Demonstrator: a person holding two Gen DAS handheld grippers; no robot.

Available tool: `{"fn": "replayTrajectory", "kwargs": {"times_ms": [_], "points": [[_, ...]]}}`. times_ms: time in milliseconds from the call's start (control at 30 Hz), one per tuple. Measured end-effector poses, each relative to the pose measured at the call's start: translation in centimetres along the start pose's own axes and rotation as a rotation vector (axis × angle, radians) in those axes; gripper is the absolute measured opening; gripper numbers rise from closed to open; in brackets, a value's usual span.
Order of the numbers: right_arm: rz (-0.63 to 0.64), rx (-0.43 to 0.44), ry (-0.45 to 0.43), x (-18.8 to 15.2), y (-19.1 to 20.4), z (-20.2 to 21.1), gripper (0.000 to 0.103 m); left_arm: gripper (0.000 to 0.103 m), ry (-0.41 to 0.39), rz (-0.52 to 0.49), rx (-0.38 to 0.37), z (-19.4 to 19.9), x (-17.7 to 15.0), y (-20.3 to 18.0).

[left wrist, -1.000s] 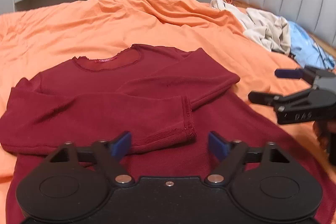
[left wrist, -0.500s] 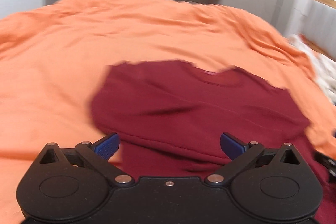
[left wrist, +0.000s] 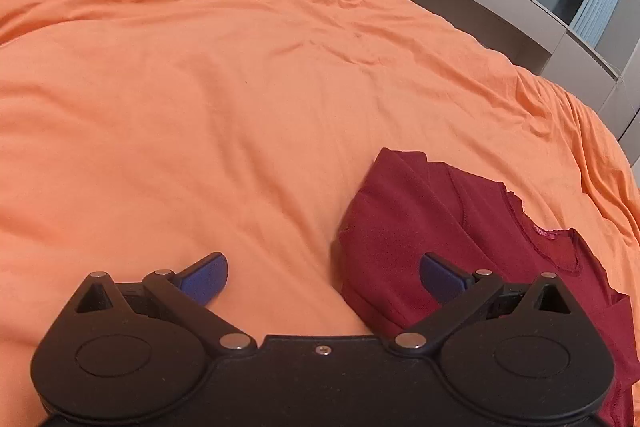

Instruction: Fold small clothes

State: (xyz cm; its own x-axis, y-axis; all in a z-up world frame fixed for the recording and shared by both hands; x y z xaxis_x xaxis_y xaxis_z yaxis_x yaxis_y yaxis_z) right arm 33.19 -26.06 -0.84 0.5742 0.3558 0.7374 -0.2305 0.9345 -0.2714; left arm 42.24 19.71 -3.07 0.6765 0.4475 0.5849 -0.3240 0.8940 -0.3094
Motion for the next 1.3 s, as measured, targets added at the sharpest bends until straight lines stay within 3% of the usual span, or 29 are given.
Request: {"fn": "replayTrajectory", "kwargs": {"times_ms": [167,333,633,867,1000,1300], "points": [[0.051,0.044,-0.078,2.7,1.6,-1.4,0.103,0.102,0.027,-0.024,0.043,-1.6,-0.4,-0.4],[0.113,0.043,-0.017,2.9,3.4,-3.6,0.103,0.1,0.063,-0.021,0.165,-2.8,-0.7,0.0],[0.124,0.031,0.005,1.6,3.9,-4.2,0.103,0.1,0.062,-0.03,0.22,-2.2,-0.8,0.1],[0.121,0.026,-0.005,0.8,3.6,-2.8,0.103,0.101,0.049,-0.005,0.189,0.3,-1.2,0.3],[0.112,0.03,-0.013,0.3,3.1,-1.5,0.103,0.102,0.011,-0.045,0.176,3.2,-1.9,-0.6],[0.104,0.064,-0.108,-0.7,3.1,3.5,0.103,0.102,-0.101,-0.192,-0.012,11.5,-6.5,-4.7]]}}
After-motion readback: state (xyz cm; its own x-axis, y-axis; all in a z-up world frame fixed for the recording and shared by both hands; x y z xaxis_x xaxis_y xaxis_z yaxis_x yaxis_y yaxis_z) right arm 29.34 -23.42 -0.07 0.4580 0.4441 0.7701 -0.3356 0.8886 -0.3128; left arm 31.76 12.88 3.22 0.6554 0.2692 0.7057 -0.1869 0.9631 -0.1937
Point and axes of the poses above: each gripper's, at about its wrist camera, not at the fingertips, and z roughly against the way its jaws point, y to its left, x to its top, the point moved 3 cm from there along -z, roughly the way its jaws point, and after that the axes turned 8 degrees about y, right-handed, at the moved point
